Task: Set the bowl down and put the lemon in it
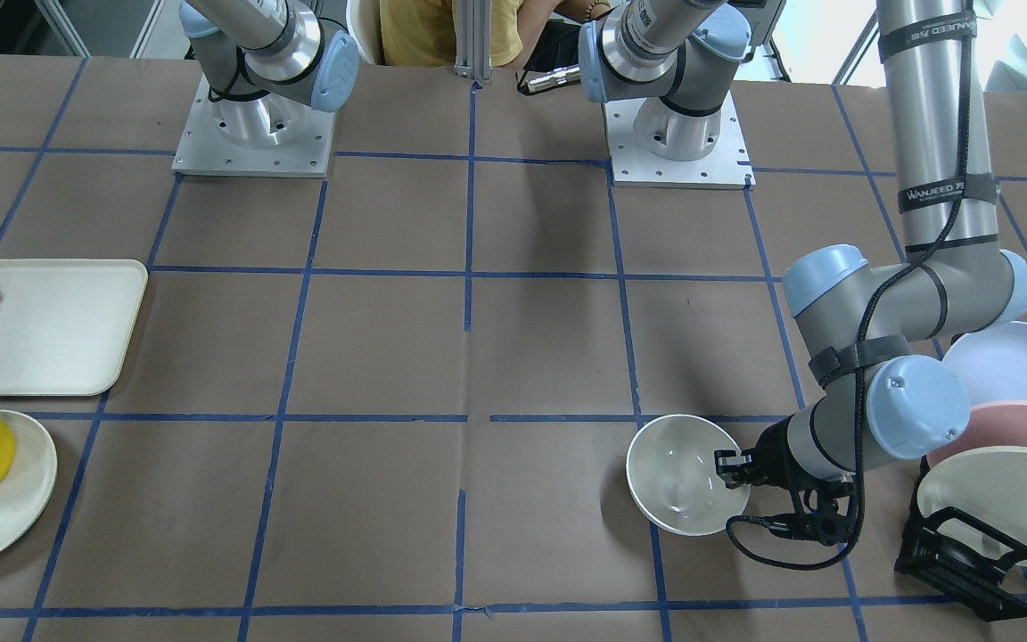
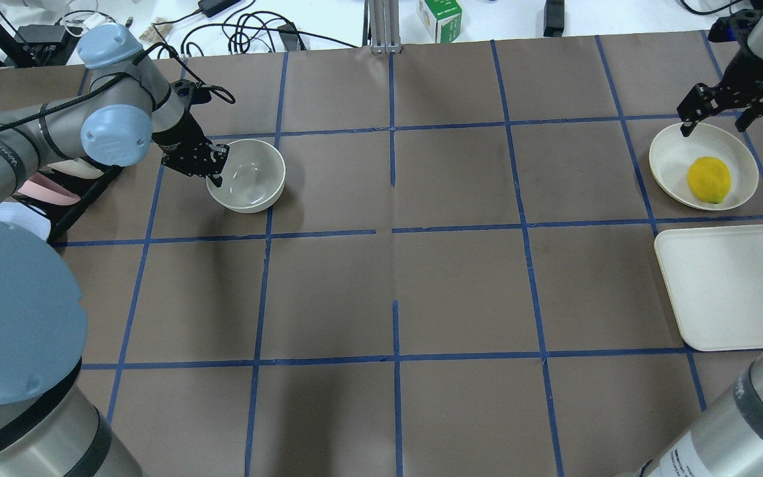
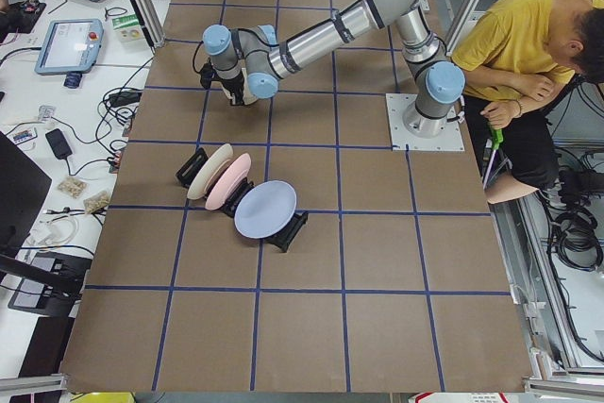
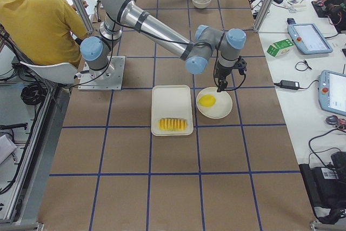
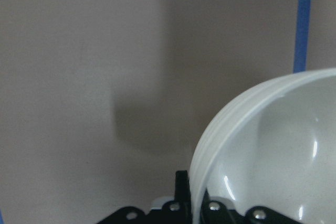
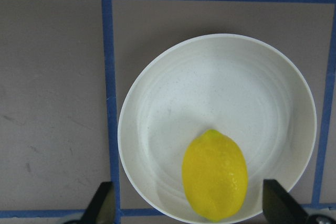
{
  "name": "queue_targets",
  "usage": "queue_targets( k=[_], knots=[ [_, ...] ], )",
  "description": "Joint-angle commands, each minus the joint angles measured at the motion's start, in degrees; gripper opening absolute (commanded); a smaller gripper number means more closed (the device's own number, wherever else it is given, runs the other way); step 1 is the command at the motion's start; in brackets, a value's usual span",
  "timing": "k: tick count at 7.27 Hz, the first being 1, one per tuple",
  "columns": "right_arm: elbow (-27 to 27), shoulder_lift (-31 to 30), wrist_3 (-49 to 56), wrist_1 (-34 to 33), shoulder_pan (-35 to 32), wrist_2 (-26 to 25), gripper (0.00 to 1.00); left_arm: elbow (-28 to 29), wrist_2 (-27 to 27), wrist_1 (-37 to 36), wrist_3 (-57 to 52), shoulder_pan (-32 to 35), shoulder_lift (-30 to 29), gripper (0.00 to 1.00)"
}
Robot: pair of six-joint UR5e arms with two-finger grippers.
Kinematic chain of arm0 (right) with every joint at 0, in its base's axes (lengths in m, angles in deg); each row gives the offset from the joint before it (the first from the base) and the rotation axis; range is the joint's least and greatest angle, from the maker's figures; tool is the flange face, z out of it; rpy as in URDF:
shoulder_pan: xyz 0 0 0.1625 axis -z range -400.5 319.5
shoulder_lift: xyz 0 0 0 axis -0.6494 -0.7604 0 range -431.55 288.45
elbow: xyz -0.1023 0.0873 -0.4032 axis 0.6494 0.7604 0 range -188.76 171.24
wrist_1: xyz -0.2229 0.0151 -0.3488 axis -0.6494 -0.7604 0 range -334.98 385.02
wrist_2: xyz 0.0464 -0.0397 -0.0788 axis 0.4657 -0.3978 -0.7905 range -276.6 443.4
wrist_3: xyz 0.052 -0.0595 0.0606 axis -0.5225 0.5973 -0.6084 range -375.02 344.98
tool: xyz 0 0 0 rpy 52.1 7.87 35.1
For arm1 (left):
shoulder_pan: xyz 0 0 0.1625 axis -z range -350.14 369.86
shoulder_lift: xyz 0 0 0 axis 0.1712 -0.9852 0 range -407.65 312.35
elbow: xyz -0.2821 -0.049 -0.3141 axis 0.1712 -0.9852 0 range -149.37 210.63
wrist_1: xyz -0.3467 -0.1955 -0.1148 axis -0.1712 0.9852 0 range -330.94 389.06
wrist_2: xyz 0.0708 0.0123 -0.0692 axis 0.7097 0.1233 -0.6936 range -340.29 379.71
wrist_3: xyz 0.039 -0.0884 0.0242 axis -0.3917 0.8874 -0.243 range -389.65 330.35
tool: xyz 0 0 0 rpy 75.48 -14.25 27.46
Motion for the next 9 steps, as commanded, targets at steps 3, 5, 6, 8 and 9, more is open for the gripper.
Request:
queue_targets(
  k=[3,5,6,8,9],
  knots=[
    [-0.09,6.68,4.03,-8.25,0.09,-0.42,1.0,-0.64,-7.58,3.44,4.69,1.99,3.83,0.0],
    [-1.05,6.69,4.4,-6.35,0.18,-5.42,1.0,-5.11,-11.25,0.5,14.88,11.09,6.47,0.0],
    [-1.4,6.69,4.4,-5.29,0.18,-5.44,1.0,-7.31,-11.16,-5.1,21.11,15.15,6.48,0.0],
    [-1.41,6.69,4.4,-3.0,0.27,-5.18,1.0,-9.96,-10.28,-9.19,27.58,18.96,5.97,0.0],
    [-1.32,6.69,4.4,-3.0,0.79,-4.91,0.69,-10.05,-10.28,-10.07,28.98,19.66,5.17,0.0]
  ],
)
